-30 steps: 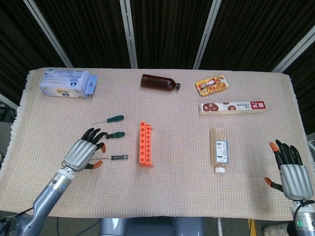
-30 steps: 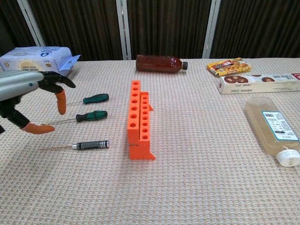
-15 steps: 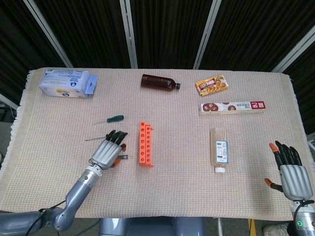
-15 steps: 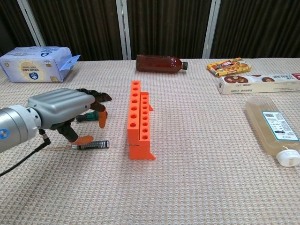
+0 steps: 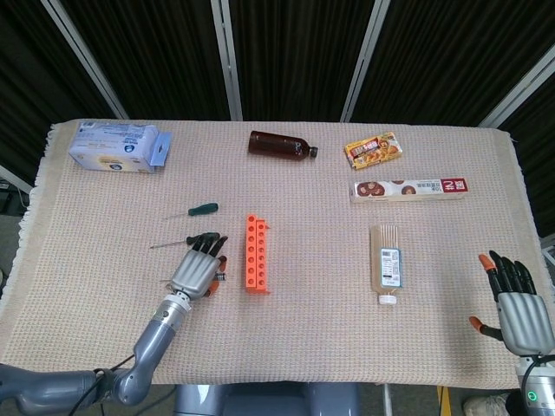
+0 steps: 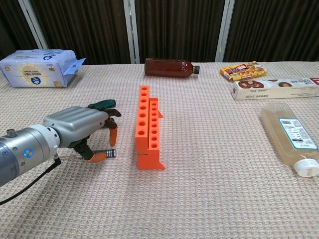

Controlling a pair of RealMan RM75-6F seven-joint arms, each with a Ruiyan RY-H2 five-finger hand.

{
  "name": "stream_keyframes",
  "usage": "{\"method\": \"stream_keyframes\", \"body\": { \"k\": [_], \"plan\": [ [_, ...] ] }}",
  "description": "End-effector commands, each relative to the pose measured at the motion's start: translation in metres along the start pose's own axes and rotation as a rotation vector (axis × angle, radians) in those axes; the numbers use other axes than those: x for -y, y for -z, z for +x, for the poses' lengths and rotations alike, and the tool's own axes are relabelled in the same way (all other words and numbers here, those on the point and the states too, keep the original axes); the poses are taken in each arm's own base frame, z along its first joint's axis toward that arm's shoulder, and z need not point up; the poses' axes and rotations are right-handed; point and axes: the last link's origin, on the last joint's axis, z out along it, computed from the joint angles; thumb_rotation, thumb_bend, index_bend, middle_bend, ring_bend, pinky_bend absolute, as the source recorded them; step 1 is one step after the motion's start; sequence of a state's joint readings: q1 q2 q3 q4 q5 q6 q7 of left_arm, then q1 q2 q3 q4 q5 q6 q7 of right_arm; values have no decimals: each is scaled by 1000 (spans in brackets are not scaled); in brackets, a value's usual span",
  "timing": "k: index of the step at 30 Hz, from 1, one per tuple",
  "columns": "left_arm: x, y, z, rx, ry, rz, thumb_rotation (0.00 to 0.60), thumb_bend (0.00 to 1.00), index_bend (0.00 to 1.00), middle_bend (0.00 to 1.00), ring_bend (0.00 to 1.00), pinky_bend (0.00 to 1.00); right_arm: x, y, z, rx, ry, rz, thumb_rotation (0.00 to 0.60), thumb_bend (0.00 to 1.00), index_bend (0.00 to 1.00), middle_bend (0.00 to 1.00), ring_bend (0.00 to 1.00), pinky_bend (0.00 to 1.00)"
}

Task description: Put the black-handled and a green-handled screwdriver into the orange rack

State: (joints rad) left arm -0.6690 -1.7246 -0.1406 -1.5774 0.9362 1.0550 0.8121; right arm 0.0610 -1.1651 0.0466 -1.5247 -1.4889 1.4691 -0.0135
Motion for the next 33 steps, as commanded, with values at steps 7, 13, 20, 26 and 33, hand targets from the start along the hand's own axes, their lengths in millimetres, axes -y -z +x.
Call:
{"method": "stream_keyframes", "body": {
  "k": [7, 13, 20, 26, 33],
  "plan": [
    [-1, -5, -6, 1, 3, 23, 600, 353, 433, 31, 0, 0, -3, 1, 1, 0, -1, -7, 600, 4, 1, 0, 0, 0],
    [2, -7, -8, 8, 2, 39, 600, 353, 435, 34, 0, 0, -4, 2, -1, 5, -4, -10, 600, 3, 1, 0, 0, 0],
    [0, -7, -11, 18, 10, 35, 600, 386, 474, 40, 0, 0, -5, 2, -1, 5, -6, -15, 600, 3, 0, 0, 0, 0],
    [0, -8, -7, -8, 40, 35, 600, 454, 581, 86, 0, 0, -6, 3, -1, 8, -9, -24, 600, 3, 1, 0, 0, 0],
    [7, 3, 35, -151, 293, 19, 600, 529, 691, 212, 11, 0, -5, 3, -1, 4, -8, -18, 600, 4, 1, 0, 0, 0]
  ]
}}
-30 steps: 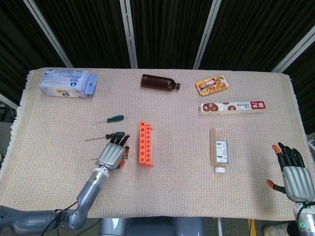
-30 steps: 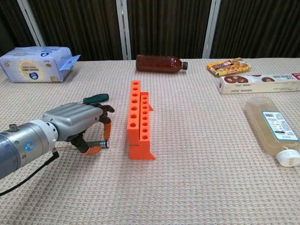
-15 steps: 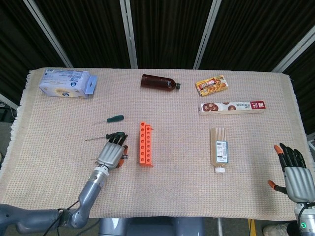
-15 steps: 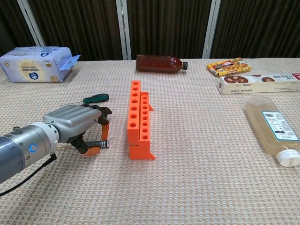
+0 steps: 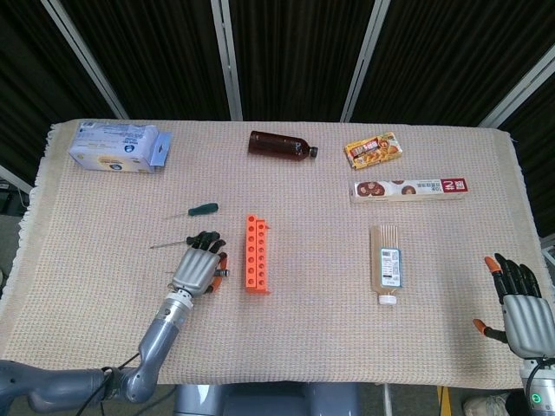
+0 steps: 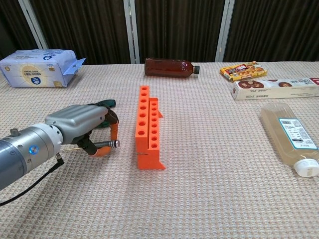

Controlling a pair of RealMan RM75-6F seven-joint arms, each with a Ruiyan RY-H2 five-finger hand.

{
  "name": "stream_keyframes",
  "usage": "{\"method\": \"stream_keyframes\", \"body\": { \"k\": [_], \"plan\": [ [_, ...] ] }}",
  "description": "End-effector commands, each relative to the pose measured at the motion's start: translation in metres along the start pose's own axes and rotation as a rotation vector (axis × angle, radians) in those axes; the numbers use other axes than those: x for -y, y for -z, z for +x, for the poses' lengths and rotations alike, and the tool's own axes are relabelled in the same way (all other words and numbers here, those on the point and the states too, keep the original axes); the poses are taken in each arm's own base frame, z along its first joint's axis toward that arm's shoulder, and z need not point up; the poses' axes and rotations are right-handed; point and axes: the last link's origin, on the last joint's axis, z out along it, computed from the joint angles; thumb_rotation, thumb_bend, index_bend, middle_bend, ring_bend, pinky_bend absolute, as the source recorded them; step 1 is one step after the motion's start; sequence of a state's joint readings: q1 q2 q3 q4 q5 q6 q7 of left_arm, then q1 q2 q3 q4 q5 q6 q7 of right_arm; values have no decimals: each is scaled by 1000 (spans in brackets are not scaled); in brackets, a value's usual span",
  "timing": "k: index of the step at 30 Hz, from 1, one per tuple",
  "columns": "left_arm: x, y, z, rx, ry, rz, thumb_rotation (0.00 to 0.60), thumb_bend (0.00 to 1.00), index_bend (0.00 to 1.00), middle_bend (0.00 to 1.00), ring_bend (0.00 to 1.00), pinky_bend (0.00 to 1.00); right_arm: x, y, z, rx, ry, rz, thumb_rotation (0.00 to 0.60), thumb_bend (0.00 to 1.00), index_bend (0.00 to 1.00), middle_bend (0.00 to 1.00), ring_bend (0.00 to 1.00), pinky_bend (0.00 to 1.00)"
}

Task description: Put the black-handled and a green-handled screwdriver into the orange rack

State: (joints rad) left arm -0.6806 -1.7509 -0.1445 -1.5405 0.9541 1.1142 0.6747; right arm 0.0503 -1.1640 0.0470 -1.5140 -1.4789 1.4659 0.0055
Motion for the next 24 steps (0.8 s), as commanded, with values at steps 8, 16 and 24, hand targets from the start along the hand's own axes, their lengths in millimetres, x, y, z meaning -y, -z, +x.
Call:
{"method": "stream_keyframes", "body": {
  "k": [8, 16, 24],
  "plan": [
    [18, 27, 97, -197, 571, -96, 600, 597, 741, 378, 175, 74, 1, -1, -1, 1, -4, 4, 600, 4, 1, 0, 0, 0],
    [25, 34, 127, -239, 895, -171, 600, 621, 752, 460, 267, 193, 0, -1, -1, 4, -5, 0, 600, 4, 1, 0, 0, 0],
    [10, 32, 126, -50, 1251, -264, 600, 620, 748, 456, 265, 192, -1, -2, -2, 6, -8, -4, 600, 3, 1, 0, 0, 0]
  ]
}}
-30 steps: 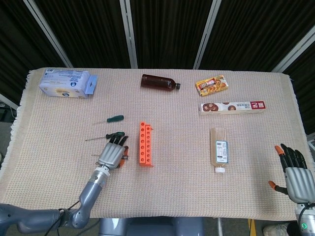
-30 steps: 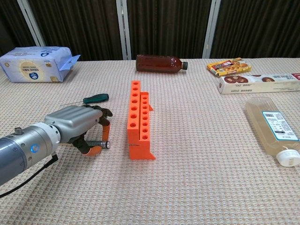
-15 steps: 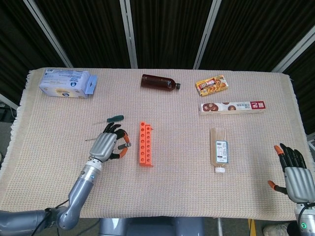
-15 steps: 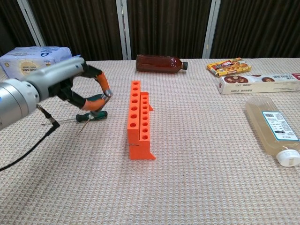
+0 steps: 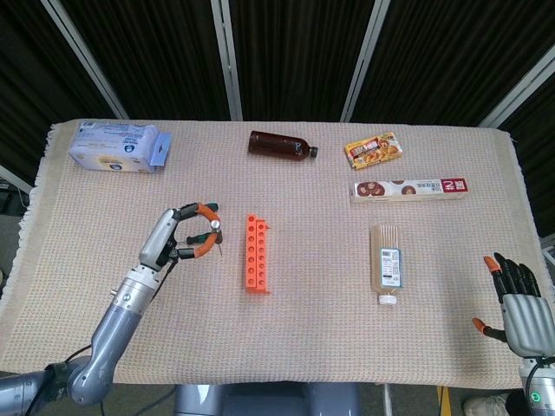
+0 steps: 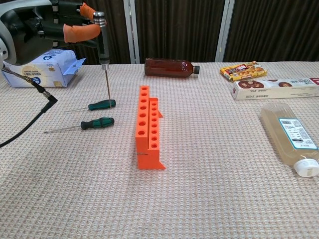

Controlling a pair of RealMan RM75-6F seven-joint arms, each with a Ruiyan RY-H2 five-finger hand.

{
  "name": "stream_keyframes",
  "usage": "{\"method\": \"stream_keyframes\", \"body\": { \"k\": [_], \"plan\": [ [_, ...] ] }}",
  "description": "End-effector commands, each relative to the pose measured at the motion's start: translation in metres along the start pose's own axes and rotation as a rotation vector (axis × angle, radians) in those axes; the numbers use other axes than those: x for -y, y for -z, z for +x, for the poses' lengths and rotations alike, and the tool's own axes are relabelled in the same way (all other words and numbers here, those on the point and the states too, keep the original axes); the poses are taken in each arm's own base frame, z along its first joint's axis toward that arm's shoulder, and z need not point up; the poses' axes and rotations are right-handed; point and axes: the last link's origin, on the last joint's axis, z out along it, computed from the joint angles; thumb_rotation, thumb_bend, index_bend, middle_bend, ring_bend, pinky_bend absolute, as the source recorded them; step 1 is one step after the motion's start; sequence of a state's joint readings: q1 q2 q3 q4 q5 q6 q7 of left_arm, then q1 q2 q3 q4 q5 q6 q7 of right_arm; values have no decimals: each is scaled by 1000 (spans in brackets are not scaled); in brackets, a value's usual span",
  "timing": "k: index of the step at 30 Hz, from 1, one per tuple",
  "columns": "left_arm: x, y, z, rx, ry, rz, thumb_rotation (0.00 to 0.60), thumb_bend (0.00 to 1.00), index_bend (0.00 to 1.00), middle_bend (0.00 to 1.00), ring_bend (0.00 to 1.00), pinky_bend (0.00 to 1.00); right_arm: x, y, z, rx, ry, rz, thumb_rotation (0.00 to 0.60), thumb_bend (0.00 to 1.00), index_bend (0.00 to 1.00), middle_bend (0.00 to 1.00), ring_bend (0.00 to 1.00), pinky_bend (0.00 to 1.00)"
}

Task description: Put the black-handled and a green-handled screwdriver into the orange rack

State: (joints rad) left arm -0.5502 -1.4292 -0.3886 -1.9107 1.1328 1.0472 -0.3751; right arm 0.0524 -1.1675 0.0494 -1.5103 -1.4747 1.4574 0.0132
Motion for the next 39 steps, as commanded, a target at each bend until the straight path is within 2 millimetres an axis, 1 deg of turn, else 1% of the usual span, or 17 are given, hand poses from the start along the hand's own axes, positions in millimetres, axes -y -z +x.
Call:
{"method": "stream_keyframes", "body": {
  "k": [1, 4, 9, 14, 16, 21, 28, 32, 39],
  "plan": [
    [-5, -2, -9, 123, 208, 31, 600, 620, 748, 456, 265, 192, -1, 0, -1, 2, 0, -3, 600, 3, 1, 0, 0, 0],
    [-4, -7, -16, 174, 295, 48, 600, 621, 748, 456, 263, 192, -2, 0, -1, 2, 0, -6, 600, 4, 1, 0, 0, 0],
    [-2, -13, -21, 210, 336, 53, 600, 622, 748, 456, 261, 192, -4, 1, 0, -1, -3, -14, 600, 3, 0, 0, 0, 0],
    [4, -17, -22, 221, 312, 54, 600, 621, 747, 455, 260, 191, -6, 2, -1, -2, -7, -24, 600, 3, 0, 0, 0, 0],
    [4, -20, -16, 208, 298, 47, 600, 621, 747, 455, 260, 192, -7, 3, 0, -3, -10, -26, 600, 3, 0, 0, 0, 0],
    [4, -21, -13, 207, 254, 30, 600, 621, 747, 454, 257, 191, -9, 4, -1, -8, -17, -28, 600, 4, 0, 0, 0, 0],
    [8, -21, -21, 217, 218, 28, 600, 620, 747, 454, 256, 191, -10, 3, -2, -4, -20, -29, 600, 3, 0, 0, 0, 0],
    [13, -24, -23, 194, 143, 9, 600, 622, 748, 454, 255, 190, -10, 3, -1, -8, -22, -27, 600, 3, 0, 0, 0, 0],
    [15, -28, -26, 169, 88, -13, 600, 620, 751, 455, 254, 188, -10, 3, -2, -4, -23, -30, 600, 3, 0, 0, 0, 0]
  ]
}}
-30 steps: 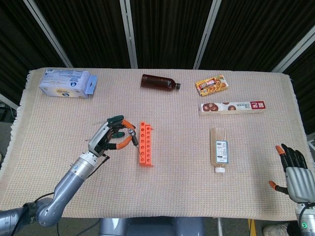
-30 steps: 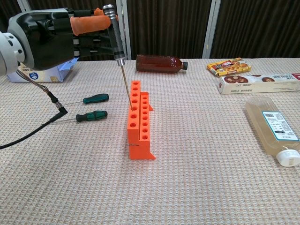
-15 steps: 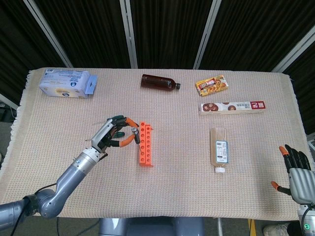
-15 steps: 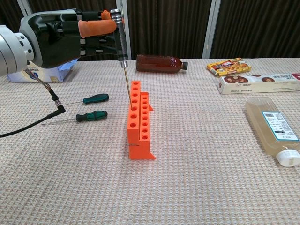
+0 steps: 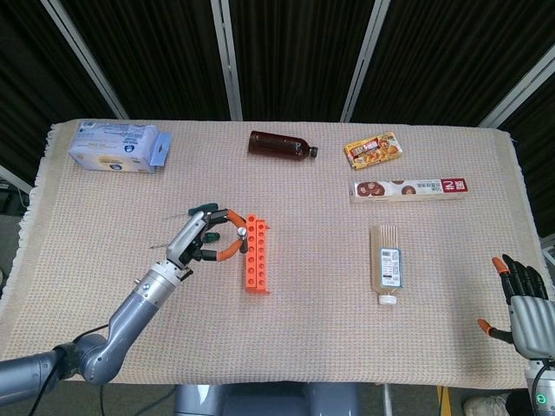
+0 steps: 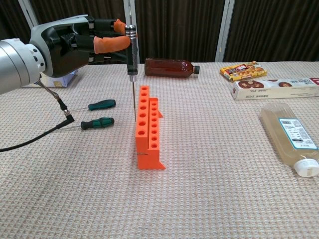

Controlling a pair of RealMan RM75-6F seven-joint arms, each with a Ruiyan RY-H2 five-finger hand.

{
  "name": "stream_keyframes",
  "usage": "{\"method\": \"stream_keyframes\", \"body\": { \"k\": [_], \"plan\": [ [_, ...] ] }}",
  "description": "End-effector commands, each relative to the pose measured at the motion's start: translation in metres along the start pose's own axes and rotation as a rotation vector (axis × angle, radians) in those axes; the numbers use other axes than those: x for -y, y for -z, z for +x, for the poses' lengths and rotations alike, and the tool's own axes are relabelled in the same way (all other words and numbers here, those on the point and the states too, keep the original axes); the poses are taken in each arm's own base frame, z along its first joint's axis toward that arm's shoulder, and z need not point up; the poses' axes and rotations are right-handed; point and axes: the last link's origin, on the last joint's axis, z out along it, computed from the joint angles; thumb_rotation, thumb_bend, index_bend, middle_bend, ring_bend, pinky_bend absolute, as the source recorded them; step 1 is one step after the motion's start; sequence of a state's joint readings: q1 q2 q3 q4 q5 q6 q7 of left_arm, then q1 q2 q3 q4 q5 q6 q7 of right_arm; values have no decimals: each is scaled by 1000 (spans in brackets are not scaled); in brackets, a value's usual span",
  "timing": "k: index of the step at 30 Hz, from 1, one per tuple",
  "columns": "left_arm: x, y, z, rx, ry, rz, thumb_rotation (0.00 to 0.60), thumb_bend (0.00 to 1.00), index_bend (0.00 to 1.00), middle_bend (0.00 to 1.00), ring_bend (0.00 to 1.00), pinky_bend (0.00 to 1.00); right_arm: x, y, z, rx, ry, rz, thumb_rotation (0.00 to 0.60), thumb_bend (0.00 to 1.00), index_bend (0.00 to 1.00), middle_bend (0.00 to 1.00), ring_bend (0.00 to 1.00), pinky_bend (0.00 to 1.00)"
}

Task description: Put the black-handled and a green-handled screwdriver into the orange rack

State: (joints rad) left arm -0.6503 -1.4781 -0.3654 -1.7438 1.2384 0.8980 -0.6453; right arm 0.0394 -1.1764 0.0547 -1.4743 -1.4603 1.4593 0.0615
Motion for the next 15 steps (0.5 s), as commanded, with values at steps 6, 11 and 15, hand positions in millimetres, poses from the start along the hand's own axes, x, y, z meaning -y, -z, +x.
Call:
{"method": "stream_keyframes", "body": {
  "k": [6, 11, 15],
  "plan": [
    [3, -3, -5, 6, -11, 6, 600, 619, 751, 455, 253, 188, 0, 0, 1, -2, 1, -2, 600, 4, 0, 0, 0, 0],
    [3, -2, -7, 14, 2, 3, 600, 616, 751, 455, 253, 187, -1, 0, 1, 0, 3, -4, 600, 3, 0, 0, 0, 0],
    [0, -2, -9, 27, 21, 2, 600, 615, 751, 455, 253, 187, -1, 0, 1, 0, 2, -5, 600, 3, 0, 0, 0, 0]
  ]
}}
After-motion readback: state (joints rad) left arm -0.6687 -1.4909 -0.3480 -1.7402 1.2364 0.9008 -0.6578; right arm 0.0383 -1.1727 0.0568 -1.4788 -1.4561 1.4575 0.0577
